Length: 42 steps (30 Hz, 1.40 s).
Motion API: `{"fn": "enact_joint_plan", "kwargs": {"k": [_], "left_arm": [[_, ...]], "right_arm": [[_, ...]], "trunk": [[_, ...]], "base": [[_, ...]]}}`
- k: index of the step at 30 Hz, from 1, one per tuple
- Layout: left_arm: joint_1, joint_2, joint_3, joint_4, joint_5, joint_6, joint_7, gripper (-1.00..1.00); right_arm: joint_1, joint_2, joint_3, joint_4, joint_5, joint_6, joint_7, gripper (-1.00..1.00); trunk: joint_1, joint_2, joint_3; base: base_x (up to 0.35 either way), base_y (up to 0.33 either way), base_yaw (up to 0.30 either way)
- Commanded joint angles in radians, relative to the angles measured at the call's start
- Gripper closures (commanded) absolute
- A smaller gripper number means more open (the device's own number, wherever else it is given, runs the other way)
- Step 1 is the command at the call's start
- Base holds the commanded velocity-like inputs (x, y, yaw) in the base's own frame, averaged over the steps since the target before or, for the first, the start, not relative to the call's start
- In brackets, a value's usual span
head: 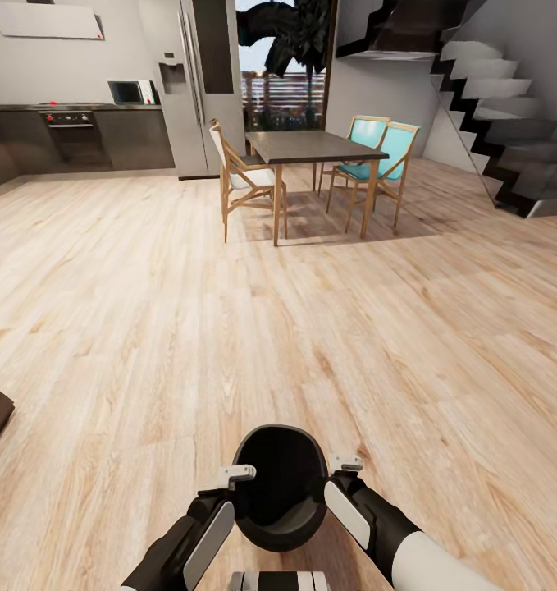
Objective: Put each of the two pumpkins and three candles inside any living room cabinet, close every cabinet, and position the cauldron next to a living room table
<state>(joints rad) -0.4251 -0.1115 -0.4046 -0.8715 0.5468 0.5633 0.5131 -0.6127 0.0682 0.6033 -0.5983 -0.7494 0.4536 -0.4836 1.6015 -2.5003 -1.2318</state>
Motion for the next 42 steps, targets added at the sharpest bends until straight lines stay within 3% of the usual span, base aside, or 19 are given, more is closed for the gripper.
{"fn": "enact_joint_plan", "kwargs": {"k": [1,16,17,24,25,42], "left_arm": [[-0.001,0.001,-0.003,-0.002,0.011,0.001,0.01,-1.0],[0.0,0.004,0.012,-0.009,0.012,0.003,0.01,-1.0],[-0.001,0.004,0.012,-0.009,0.012,0.003,0.01,1.0],[-0.001,0.004,0.013,-0.009,0.012,0.003,0.01,1.0],[-0.001,0.004,0.013,-0.01,0.012,0.003,0.01,1.0],[0.0,0.004,0.013,-0.01,0.013,0.003,0.01,1.0]], "right_arm": [[-0.001,-0.001,0.005,-0.001,-0.008,0.002,-0.009,-1.0],[-0.001,-0.001,0.005,-0.001,-0.008,0.003,-0.009,-1.0],[-0.001,-0.001,0.005,-0.001,-0.008,0.003,-0.009,-1.0],[-0.001,-0.001,0.005,-0.001,-0.008,0.003,-0.009,-1.0],[-0.001,-0.001,0.005,-0.001,-0.008,0.003,-0.009,1.0],[-0.001,-0.001,0.006,-0.001,-0.008,0.003,-0.009,1.0]], "trunk": [[0.0,0.0,-0.001],[0.0,0.0,-0.001],[0.0,0.0,-0.001],[0.0,0.0,-0.001],[0.0,0.0,-0.001],[0.0,0.0,-0.001]], "base": [[0.0,0.0,0.0],[0.0,0.0,0.0],[0.0,0.0,0.0],[0.0,0.0,0.0],[0.0,0.0,0.0],[0.0,0.0,0.0]]}}
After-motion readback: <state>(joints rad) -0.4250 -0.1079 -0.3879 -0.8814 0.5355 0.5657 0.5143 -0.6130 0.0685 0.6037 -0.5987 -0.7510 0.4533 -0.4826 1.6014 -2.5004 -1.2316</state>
